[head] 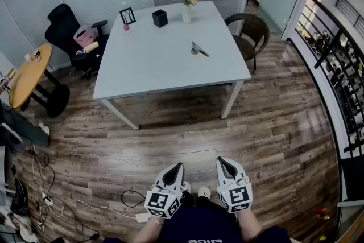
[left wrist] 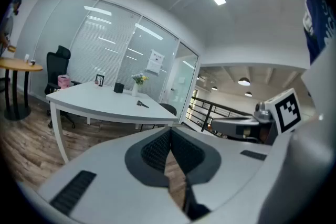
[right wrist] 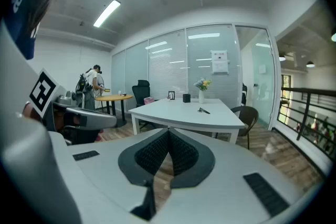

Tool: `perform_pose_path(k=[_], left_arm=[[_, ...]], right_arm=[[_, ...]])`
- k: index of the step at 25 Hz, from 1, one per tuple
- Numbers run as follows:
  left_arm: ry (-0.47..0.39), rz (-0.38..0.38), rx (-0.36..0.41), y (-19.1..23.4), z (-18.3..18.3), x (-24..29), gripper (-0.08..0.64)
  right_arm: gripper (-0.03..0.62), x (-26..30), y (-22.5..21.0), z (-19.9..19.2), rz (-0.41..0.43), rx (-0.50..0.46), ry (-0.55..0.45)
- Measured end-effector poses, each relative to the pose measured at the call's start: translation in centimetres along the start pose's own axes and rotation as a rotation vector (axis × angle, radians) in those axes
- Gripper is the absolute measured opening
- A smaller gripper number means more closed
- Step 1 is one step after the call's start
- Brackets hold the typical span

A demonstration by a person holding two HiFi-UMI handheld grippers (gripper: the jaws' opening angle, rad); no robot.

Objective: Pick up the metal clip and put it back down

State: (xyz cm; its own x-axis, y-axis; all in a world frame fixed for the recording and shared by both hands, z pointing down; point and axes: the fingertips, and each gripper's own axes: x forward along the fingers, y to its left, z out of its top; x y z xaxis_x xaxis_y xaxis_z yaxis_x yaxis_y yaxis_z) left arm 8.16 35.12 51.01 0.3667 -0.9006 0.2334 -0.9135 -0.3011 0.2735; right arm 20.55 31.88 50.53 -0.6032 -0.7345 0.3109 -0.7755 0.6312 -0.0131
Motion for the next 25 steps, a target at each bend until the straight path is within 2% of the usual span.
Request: perform_pose_path(k=[2,5,13,16,17,18,19,21,23,25], left_arm=[[-0.02,-0.02,-0.002,0.0,0.5,-0.2,0.003],[-0.018,-0.036,0.02,0.0,0.6,-0.6,0.003],[-0.043,-0.035,0.053,-0.5,1.3,-1.1,0.002],[-0.061,-0.02,0.049,0.1,1.6,-1.4,0.003],[-0.069,-0.026,0.04,0.2,1.7,-1.5,0.01],[-0.074,-0.039,0.027,0.2,1.9,-1.5,0.06],[-0.076,-0.056,0.016,0.2,2.0,-1.5,0.132],[-0.074,-0.079,0.011,0.2,2.0,-1.5,0.293],[-0.067,-0.082,0.026,0.4,1.9,-1.4,0.347],[-0.063,-0.083,0.036,0.8,1.9,-1.3,0.373]], right_arm=[[0.008,0.0,0.0,0.4,-0.02,0.024,-0.02],[0.008,-0.2,0.8,0.9,-0.031,-0.002,-0.031],[0.009,-0.9,-0.4,1.9,-0.104,0.018,-0.093],[0.028,-0.8,-0.4,2.4,-0.081,0.034,-0.117],[0.087,-0.7,-0.2,2.4,-0.055,0.037,-0.116],[0.208,-0.5,0.0,2.4,-0.03,0.038,-0.112],[0.263,-0.4,0.2,2.3,-0.013,0.035,-0.108],[0.32,-0.5,0.4,2.1,-0.009,0.026,-0.102],[0.389,-0.7,0.4,2.2,-0.02,0.019,-0.099],[0.427,-0.7,0.3,2.1,-0.029,0.011,-0.093]])
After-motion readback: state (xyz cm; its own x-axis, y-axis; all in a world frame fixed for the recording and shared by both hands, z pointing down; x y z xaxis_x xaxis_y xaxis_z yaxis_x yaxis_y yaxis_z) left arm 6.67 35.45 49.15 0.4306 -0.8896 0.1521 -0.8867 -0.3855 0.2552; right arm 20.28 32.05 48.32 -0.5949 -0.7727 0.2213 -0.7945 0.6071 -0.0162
